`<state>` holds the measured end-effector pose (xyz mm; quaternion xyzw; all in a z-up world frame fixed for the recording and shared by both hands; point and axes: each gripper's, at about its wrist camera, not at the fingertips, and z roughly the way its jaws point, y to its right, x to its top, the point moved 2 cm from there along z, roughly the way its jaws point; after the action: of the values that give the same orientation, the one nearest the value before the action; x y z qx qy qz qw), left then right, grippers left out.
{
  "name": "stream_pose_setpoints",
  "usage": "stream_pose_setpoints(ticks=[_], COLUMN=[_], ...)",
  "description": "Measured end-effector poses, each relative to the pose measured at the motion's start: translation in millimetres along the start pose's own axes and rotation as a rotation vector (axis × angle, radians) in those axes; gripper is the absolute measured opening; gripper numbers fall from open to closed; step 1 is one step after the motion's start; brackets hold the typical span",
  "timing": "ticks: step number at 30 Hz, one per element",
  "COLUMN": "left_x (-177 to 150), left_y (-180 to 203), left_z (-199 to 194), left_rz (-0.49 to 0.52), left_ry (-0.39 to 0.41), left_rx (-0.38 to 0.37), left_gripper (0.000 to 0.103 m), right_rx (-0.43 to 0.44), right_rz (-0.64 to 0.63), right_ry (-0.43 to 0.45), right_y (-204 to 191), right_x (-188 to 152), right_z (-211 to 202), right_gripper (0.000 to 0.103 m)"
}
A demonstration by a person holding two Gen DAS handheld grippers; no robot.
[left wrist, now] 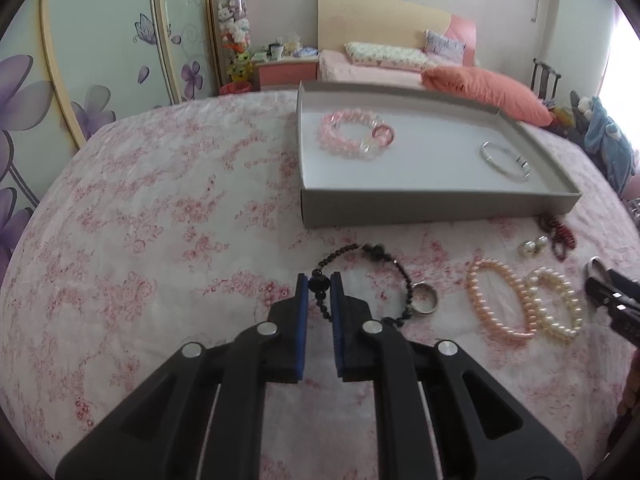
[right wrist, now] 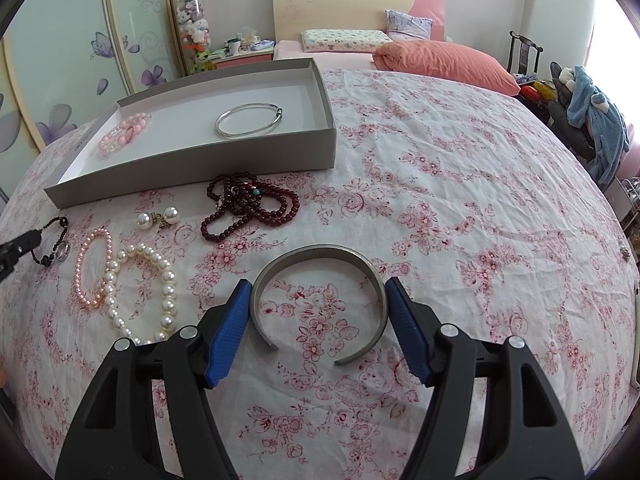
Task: Organize jewelry
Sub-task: 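Lift both pieces into the gray tray and open both grippers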
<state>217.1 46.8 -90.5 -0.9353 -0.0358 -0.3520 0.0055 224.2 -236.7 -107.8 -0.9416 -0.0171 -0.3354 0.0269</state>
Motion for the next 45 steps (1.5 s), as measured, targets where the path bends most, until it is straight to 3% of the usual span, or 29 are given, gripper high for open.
stream_pose_setpoints(ticks=[5, 20, 36, 45], left_x=[5, 17, 24, 30], left_y=[-2, 18, 39, 47], left_z=[-29, -99, -140, -138], left_rz=[-0.015, -0.028, -0.007, 0.014], left_ry=[0.080, 0.247, 0.366, 0.380], left_rx=[-0.057, -0.178, -0.189, -0.176], left_gripper=[0.012, 0.012, 0.012, 0.012], right_rx=[0.016, 0.106, 0.169, 0.171], right_rz=[-0.001, -0.013, -0.038, -0.048], right_ry=[0.027, 0.239, 0.492, 0.556], right_y=[-2, -27, -50, -53], right_x=[-4, 12, 32, 45], right_z=[-9, -69, -133, -143], right_gripper=[0.068, 0.068, 0.068, 0.068])
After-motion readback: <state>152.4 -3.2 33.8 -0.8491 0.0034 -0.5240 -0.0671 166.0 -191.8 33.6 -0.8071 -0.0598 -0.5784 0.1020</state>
